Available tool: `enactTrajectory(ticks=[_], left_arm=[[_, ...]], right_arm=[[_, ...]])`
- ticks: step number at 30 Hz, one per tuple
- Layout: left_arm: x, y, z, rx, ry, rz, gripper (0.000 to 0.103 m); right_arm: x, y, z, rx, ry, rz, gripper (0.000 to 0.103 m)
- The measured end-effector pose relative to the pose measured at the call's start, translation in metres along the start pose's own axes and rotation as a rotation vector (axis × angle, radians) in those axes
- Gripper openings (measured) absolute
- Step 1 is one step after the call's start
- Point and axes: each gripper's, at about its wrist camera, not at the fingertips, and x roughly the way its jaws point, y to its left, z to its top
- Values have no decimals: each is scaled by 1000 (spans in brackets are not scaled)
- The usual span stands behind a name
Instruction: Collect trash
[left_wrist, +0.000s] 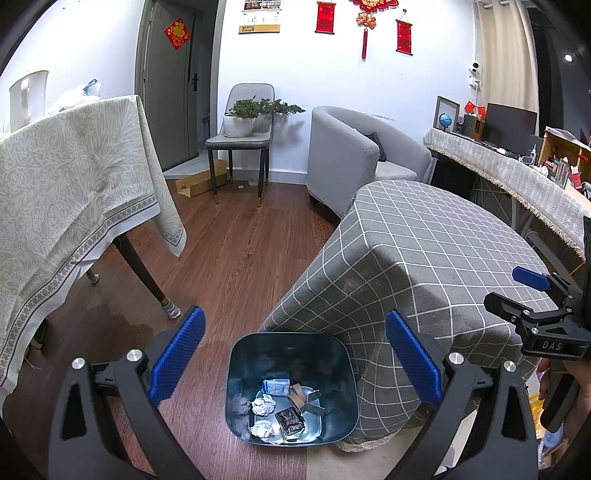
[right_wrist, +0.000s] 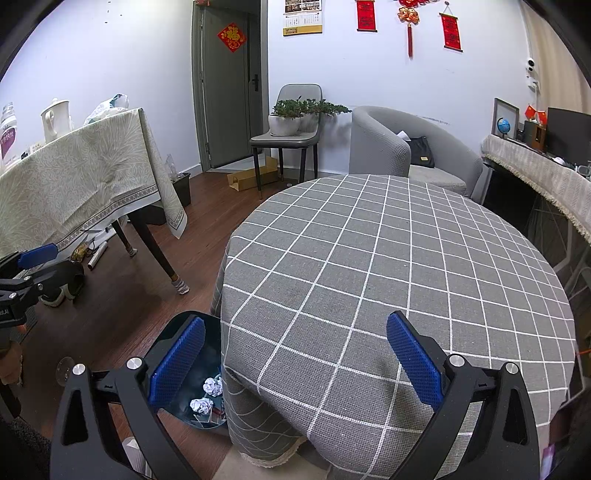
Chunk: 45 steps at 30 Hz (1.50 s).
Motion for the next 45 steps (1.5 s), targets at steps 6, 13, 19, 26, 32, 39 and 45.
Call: enactTrajectory(ticks=[6, 13, 19, 26, 32, 39, 45], left_arm=[[0, 0, 0, 0, 0, -1, 100], [1, 1, -2, 0, 1, -1, 100], [1, 1, -1, 2, 1, 0, 100], [1, 1, -1, 2, 1, -1, 100], [1, 0, -1, 3, 1, 0, 100], [1, 2, -1, -2, 5, -9, 100], [1, 6, 0, -6, 5, -2, 100]], right_arm=[[0, 0, 0, -1, 1, 1, 100], [1, 0, -1, -1, 1, 1, 100], [0, 0, -2, -3, 2, 2, 100], [1, 0, -2, -3, 3, 2, 100], [1, 0, -2, -2, 3, 1, 100], [1, 0, -2, -3, 4, 2, 100], [1, 0, -3, -3, 4, 2, 100]])
